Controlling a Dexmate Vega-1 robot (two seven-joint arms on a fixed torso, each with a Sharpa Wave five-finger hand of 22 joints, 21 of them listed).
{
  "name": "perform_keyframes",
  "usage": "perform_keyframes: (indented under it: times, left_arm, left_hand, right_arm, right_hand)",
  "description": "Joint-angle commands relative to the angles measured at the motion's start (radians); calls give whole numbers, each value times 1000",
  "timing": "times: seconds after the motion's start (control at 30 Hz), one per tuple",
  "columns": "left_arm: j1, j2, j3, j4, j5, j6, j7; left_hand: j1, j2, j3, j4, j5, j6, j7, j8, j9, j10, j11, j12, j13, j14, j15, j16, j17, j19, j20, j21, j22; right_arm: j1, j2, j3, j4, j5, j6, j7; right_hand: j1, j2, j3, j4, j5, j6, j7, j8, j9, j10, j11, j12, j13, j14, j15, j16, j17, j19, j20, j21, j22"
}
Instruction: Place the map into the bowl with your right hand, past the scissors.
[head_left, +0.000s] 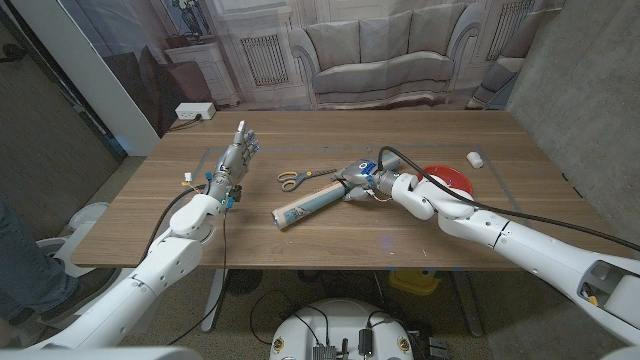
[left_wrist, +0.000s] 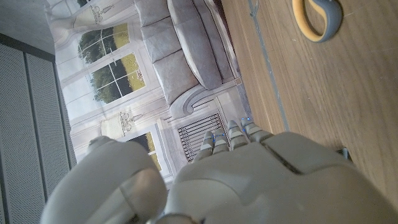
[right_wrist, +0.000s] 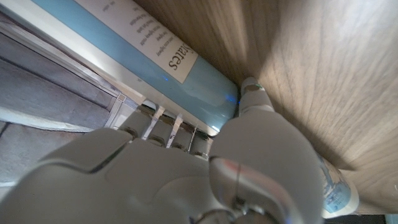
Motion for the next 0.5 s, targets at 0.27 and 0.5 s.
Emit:
perform_keyframes:
  times: [0.27, 0.5]
  left_arm:
    - [-16, -5, 4, 14, -3, -4, -15]
    - [-28, -5, 9, 25, -2, -3, -26]
  left_hand:
    - [5, 6, -7, -1, 2, -3, -2, 0, 2, -5, -1, -4, 5, -8, -2, -1, 5, -6, -18, -1, 4]
    - [6, 6, -8, -1, 2, -3, -1, 0, 2, -4, 0, -4, 5, -8, -2, -1, 5, -6, -17, -1, 4]
  right_arm:
    - [-28, -29, 25, -43, -2, -19, -43]
    - [-45, -34, 39, -60, -2, -34, -59]
  right_hand:
    - [24, 12, 11, 2, -14, 100, -67, 3, 2, 33, 0, 5, 0, 32, -171, 0, 3, 27, -159, 8, 5]
    - [32, 15, 12, 4, -29, 134, -52, 2, 1, 77, -10, 9, -1, 62, -170, -2, 2, 57, -160, 16, 6]
